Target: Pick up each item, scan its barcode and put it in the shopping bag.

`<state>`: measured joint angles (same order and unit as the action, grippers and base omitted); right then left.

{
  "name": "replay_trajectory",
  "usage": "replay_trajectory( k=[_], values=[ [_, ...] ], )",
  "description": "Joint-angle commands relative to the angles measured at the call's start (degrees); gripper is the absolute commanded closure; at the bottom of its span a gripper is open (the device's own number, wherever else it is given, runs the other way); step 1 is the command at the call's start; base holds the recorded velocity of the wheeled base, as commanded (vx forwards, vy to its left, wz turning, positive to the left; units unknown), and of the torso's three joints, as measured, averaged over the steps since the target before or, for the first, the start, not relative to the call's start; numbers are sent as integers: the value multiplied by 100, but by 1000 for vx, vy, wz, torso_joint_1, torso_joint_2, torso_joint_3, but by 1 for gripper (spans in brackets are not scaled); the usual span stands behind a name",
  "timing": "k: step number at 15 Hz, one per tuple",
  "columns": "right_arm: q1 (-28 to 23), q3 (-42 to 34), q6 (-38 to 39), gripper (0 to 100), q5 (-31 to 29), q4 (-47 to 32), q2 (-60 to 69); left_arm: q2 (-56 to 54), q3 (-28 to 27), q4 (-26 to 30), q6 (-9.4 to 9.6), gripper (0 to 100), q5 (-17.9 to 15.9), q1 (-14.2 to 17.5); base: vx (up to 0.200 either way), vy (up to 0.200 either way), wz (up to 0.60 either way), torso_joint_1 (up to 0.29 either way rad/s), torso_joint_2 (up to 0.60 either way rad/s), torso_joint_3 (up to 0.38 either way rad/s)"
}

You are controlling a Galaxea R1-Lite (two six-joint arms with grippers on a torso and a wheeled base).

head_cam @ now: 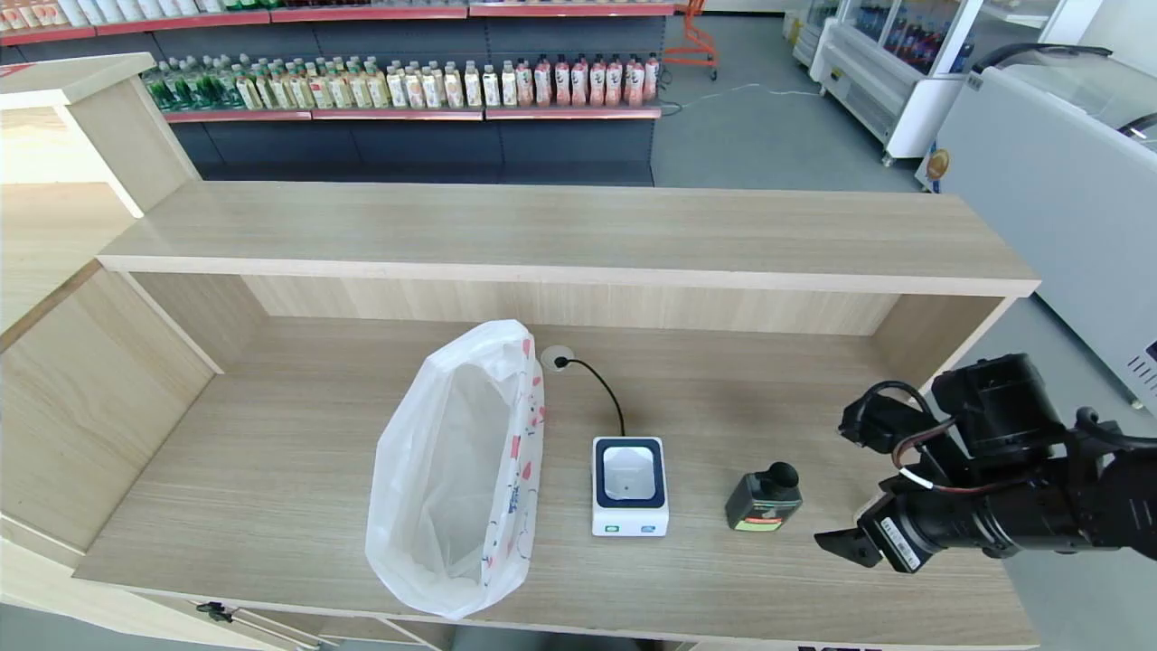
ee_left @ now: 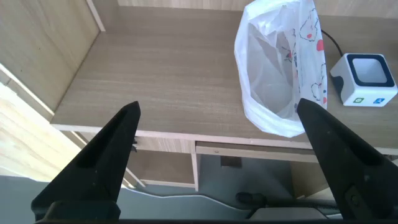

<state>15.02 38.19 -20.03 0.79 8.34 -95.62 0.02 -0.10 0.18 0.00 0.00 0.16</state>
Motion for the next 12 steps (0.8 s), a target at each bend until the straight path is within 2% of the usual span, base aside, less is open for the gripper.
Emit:
replay_trajectory(
  k=[1, 4, 8, 9, 12],
  values=[
    [230, 22, -19, 0, 9, 449, -686, -2, 1, -1, 0, 0, 0, 2, 0, 0, 0, 0, 0, 0],
    [265, 224, -344, 0, 17, 845, -1196, -2, 1, -1, 0, 0, 0, 2, 0, 0, 0, 0, 0, 0],
    [388, 417, -379, 0, 35, 1504, -1749, -2, 1, -1, 0, 0, 0, 2, 0, 0, 0, 0, 0, 0],
    [458, 461, -388, 0, 158, 1847, -1969, -2, 1, -1, 0, 0, 0, 2, 0, 0, 0, 0, 0, 0],
    [564, 707, -379, 0, 518, 1970, -2259, -2, 1, -1, 0, 0, 0, 2, 0, 0, 0, 0, 0, 0]
  ],
)
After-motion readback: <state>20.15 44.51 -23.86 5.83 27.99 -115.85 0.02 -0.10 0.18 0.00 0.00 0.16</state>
